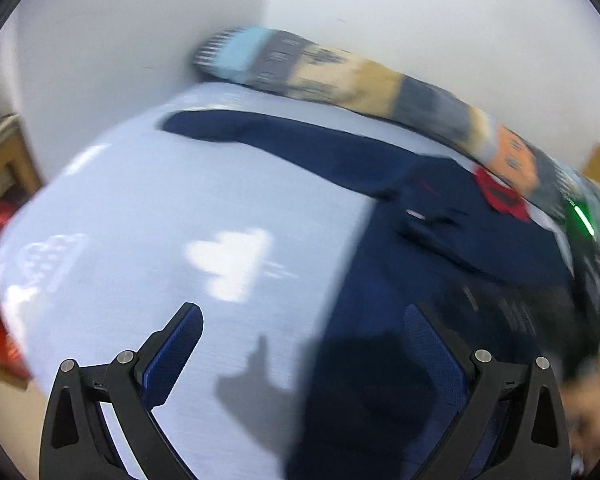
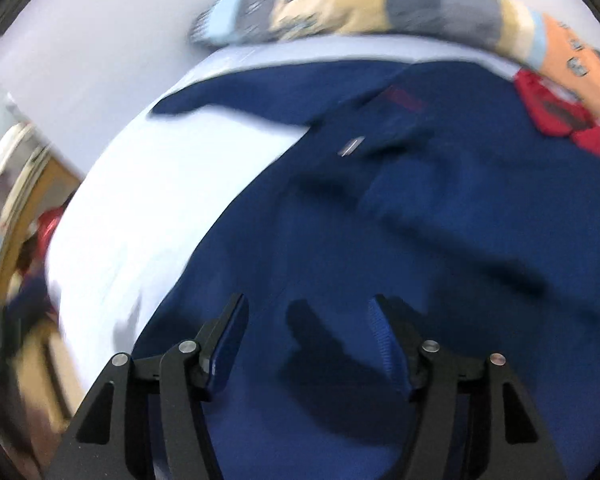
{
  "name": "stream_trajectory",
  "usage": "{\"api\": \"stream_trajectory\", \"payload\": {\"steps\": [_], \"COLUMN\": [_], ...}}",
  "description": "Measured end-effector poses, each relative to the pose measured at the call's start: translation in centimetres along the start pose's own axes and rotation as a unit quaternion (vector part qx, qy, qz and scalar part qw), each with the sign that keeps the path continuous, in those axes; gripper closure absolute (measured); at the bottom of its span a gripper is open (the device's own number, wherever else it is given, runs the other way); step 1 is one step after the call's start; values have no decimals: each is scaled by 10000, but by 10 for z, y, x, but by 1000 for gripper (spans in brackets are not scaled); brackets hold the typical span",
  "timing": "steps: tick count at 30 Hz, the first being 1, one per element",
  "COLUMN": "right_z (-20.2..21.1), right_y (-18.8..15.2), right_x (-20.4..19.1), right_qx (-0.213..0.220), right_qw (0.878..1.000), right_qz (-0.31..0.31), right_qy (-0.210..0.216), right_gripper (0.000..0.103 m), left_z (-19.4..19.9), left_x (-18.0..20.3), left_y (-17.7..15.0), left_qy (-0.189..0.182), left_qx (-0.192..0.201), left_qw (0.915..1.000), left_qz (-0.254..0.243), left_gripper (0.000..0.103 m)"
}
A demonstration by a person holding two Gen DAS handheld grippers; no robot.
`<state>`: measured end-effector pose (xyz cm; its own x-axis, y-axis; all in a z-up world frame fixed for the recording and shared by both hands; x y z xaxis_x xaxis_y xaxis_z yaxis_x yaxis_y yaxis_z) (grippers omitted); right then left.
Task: Fold large clothes
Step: 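Carry the sleeve across the shirt back and open the right gripper, then withdraw the right gripper and move the left gripper to the other sleeve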
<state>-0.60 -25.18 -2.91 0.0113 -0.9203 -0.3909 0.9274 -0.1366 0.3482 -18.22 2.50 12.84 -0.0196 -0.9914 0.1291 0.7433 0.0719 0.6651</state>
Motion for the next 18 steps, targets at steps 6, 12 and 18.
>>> {"api": "stream_trajectory", "payload": {"steps": [6, 12, 18], "right_z": [-1, 44, 124], "right_y": [-89, -137, -86], "right_x": [-53, -82, -1], "right_qx": [-356, -527, 766], "right_qw": [9983, 9900, 9966], "right_qz": [245, 820, 297], "right_qy": [384, 1022, -88], "right_gripper": [36, 43, 37], "left_z": [0, -3, 2], "left_x": [-30, -18, 2], "left_y": [-2, -4, -8], "left_qy": [263, 248, 69], "left_qx": [-36, -139, -190], "left_qw": [9989, 9994, 9998], "left_qz": [389, 218, 4], "left_gripper": [1, 1, 1]}}
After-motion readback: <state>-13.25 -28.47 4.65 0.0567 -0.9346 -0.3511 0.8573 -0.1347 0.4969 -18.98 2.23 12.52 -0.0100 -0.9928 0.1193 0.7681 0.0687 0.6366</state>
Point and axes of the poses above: each gripper's, at about its wrist camera, not at the fingertips, and z roughly against the way its jaws point, x to its right, y to its top, the point moved 1 cm from there along -z, roughly the way its jaws point, and after that the axes turned 2 degrees about x, right-handed, at the moved point
